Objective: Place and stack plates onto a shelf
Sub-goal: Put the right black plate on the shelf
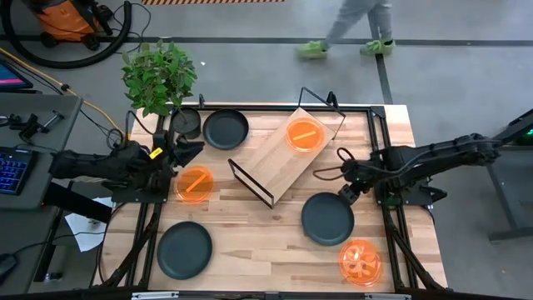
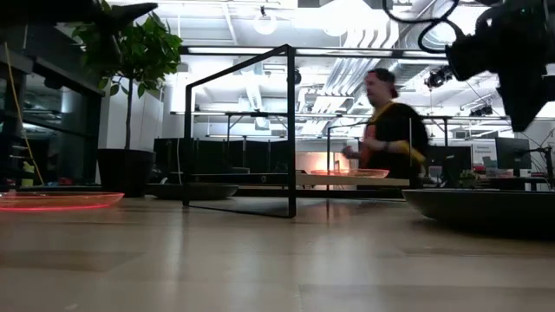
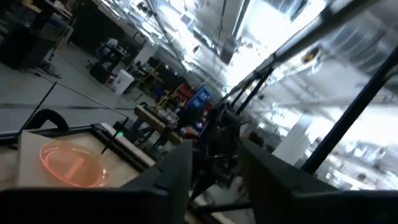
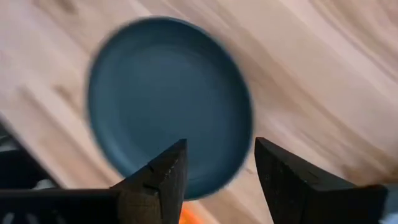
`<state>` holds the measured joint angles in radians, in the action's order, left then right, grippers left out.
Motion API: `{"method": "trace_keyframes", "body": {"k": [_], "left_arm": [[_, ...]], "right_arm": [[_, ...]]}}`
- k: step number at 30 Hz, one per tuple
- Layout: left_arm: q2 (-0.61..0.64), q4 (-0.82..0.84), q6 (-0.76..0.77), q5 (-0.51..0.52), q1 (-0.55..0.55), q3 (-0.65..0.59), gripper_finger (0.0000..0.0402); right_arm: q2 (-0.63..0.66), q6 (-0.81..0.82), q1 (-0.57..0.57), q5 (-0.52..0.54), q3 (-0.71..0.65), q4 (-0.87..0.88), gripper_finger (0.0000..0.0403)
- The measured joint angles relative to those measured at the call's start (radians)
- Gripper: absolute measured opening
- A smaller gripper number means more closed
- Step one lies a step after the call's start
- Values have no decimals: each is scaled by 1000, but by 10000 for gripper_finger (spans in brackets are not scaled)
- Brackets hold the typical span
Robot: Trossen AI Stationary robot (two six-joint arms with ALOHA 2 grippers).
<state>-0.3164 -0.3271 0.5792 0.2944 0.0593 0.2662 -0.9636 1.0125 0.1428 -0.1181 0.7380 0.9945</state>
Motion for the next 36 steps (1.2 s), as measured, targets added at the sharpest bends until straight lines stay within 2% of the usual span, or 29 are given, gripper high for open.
{"method": "trace_keyframes", "body": {"k": [2,5,13,17,24,28,36], "left_arm": [[-33,-9,-11,-1,0,5,146],[-64,-33,71,-1,0,5,157],[-90,-37,82,26,0,5,155],[-90,-37,83,26,0,5,155],[-90,-37,81,27,0,5,155],[-90,-36,80,30,0,5,154],[-90,-35,81,30,0,4,154]], "right_arm": [[-26,0,19,24,0,-2,167],[-75,-6,50,63,0,-1,167],[-177,-15,92,117,-18,-27,167],[-156,46,94,48,-128,-136,167],[-62,162,96,62,-237,-290,167],[-69,163,96,79,-273,-294,167],[-119,187,96,84,-330,-442,167]]}}
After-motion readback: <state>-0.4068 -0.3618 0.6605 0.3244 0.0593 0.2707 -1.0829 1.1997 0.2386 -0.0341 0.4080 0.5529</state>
